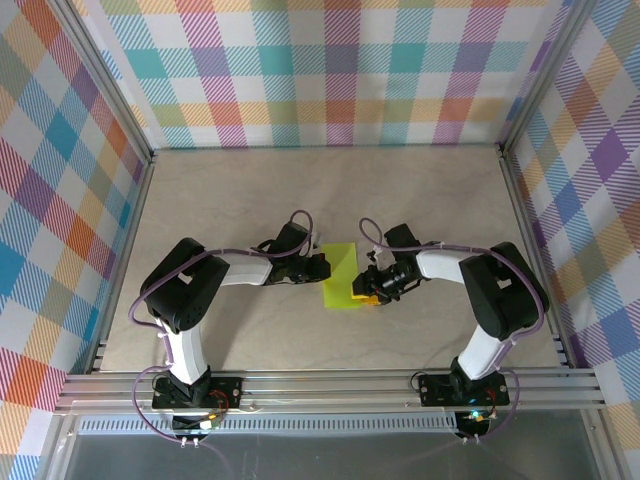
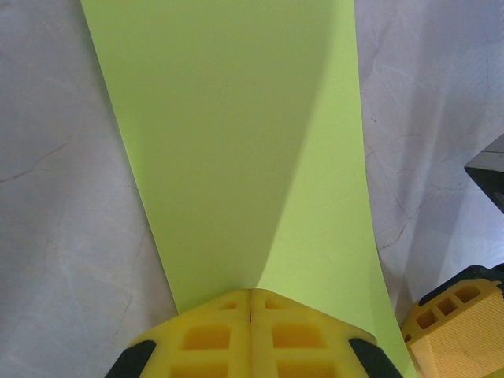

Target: Fold a paper plane with a square sheet of paper (fold left side to right side)

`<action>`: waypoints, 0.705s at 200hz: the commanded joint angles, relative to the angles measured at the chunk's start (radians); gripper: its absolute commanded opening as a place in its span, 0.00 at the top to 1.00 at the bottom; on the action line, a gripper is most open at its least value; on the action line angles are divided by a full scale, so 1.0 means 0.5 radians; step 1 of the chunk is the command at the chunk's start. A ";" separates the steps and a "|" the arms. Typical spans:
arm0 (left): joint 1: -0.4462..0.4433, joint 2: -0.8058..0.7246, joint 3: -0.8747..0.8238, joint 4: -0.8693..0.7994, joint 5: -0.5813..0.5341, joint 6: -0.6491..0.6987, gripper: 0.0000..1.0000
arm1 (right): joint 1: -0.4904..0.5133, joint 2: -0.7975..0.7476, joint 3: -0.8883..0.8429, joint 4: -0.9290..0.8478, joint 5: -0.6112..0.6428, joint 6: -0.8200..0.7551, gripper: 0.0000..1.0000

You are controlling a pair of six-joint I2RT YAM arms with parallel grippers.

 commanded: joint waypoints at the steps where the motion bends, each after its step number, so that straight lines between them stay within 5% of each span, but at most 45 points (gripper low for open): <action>1: -0.002 -0.006 -0.057 -0.108 0.009 0.024 1.00 | 0.013 0.012 -0.011 0.117 -0.050 0.045 0.66; 141: -0.005 -0.006 -0.106 0.020 0.040 -0.036 1.00 | -0.170 0.317 0.401 0.103 -0.112 -0.090 0.69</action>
